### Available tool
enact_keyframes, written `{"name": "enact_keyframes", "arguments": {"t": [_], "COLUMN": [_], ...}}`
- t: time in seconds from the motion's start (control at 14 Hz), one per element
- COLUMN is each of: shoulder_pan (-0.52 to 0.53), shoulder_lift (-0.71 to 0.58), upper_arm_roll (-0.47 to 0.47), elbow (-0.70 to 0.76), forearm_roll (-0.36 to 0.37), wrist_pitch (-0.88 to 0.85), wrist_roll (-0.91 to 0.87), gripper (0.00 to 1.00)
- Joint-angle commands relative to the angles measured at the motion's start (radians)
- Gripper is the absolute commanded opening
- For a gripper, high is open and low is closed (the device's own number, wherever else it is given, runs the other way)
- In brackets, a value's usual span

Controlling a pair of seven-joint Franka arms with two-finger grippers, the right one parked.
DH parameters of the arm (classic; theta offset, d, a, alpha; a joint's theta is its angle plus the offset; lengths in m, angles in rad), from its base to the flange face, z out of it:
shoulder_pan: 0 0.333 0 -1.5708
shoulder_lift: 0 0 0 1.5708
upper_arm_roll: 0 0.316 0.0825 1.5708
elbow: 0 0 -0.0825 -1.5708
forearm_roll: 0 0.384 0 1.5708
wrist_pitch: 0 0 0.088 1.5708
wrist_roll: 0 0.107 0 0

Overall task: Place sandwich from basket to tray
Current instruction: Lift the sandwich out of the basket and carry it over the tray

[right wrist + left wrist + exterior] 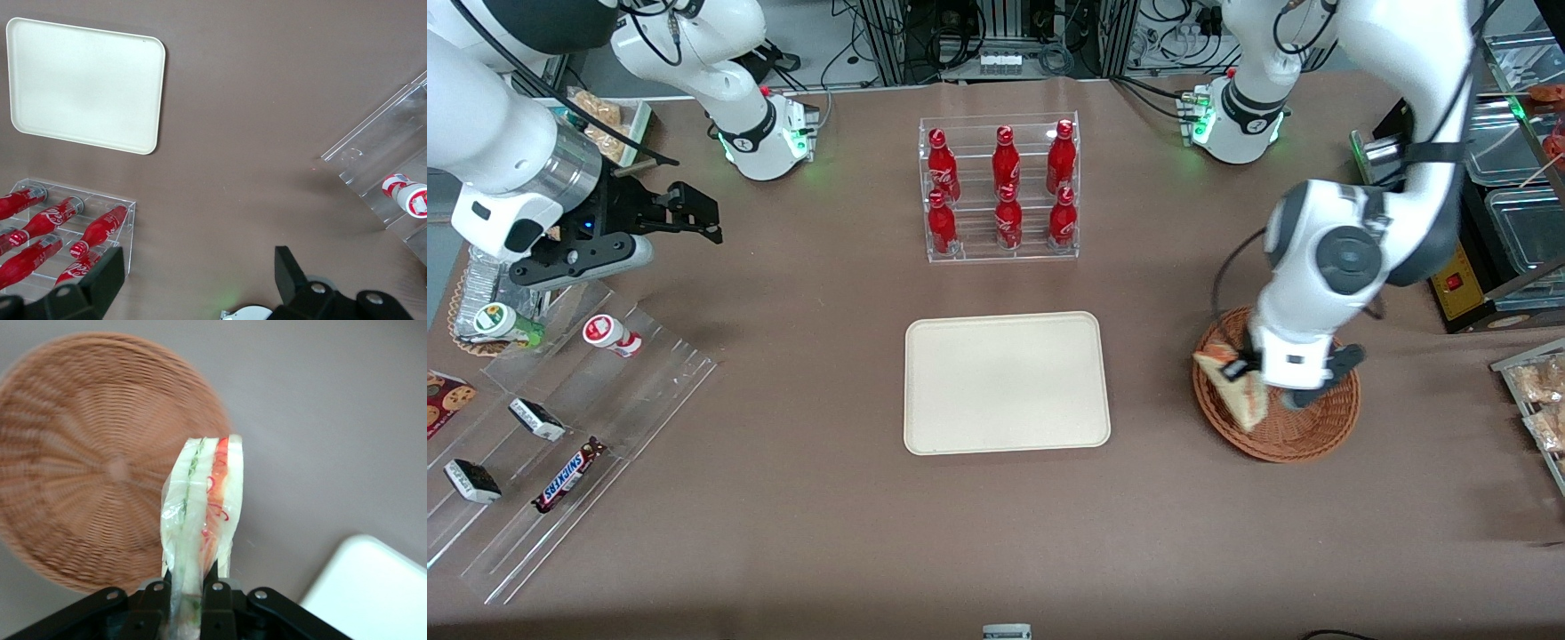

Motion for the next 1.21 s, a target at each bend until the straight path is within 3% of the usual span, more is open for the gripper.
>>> {"name": "enact_keyframes", "arguments": {"t": [0.0, 0.5, 0.71, 0.93, 1.0, 1.07, 1.14], "shoulder_pan": [-0.125, -0.42, -0.476, -0.481, -0.48, -0.48, -0.48], "shoulder_lift": [0.144, 0.426, 0.462, 0.482, 0.48, 0.476, 0.464], "upper_arm_roll": [0.013, 0.022, 0.024, 0.024, 0.024, 0.024, 0.024], "elbow": [0.179, 0.487, 0.492, 0.478, 0.478, 0.478, 0.48], "forearm_roll": [0.008, 0.017, 0.025, 0.102, 0.103, 0.108, 0.108], "wrist_pitch": [-0.02, 0.028, 0.095, 0.124, 0.124, 0.123, 0.117], "wrist_roll": [0.052, -0.132, -0.161, -0.212, -0.212, -0.206, -0.211], "gripper": [0.04, 0.04, 0.06, 0.13, 0.35, 0.99, 1.0]}}
